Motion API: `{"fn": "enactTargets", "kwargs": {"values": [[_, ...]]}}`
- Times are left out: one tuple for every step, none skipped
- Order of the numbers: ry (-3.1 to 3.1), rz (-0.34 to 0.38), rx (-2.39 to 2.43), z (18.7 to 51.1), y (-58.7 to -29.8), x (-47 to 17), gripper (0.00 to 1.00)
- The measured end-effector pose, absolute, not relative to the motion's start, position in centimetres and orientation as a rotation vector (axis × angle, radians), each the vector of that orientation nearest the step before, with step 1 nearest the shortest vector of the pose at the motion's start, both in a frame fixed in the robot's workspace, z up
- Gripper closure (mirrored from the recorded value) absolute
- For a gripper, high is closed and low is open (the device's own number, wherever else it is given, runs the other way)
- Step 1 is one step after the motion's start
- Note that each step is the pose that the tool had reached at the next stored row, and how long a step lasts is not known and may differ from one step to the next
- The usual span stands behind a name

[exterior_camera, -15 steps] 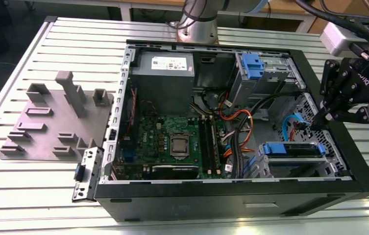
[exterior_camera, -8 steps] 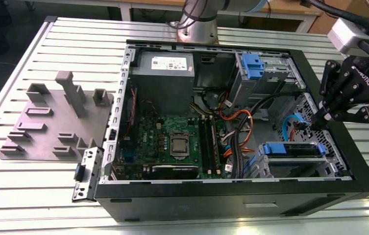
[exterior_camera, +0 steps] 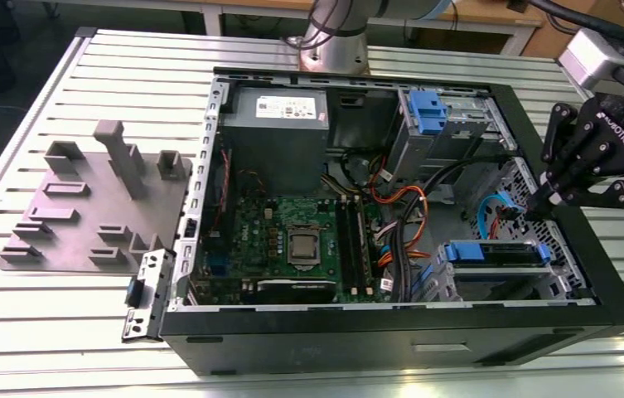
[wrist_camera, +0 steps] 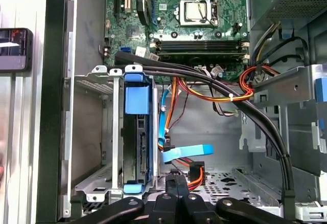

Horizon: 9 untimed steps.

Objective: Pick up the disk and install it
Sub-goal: 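Insert the first disk wire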

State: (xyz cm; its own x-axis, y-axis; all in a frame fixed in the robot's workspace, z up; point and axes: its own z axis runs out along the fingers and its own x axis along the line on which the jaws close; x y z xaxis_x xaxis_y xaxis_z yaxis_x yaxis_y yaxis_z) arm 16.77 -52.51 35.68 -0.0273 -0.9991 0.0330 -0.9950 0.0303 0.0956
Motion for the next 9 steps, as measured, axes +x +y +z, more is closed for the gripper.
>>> {"fn": "enactTargets", "kwargs": {"values": [[-2.187,-0.069,2.125,35.64,-52.50,16.81,0.89],[-2.186,-0.068,2.123,35.59,-52.47,16.85,0.82],[-2.184,-0.066,2.122,35.55,-52.43,16.92,0.82],[-2.183,-0.065,2.120,35.51,-52.38,16.98,0.82],[-2.182,-0.064,2.119,35.49,-52.32,17.04,0.82],[-2.181,-0.064,2.118,35.46,-52.28,17.09,0.82],[-2.179,-0.062,2.117,35.43,-52.25,17.14,0.81],[-2.176,-0.057,2.114,35.40,-52.22,17.16,0.81],[-2.174,-0.055,2.113,35.36,-52.18,17.19,0.81]]}}
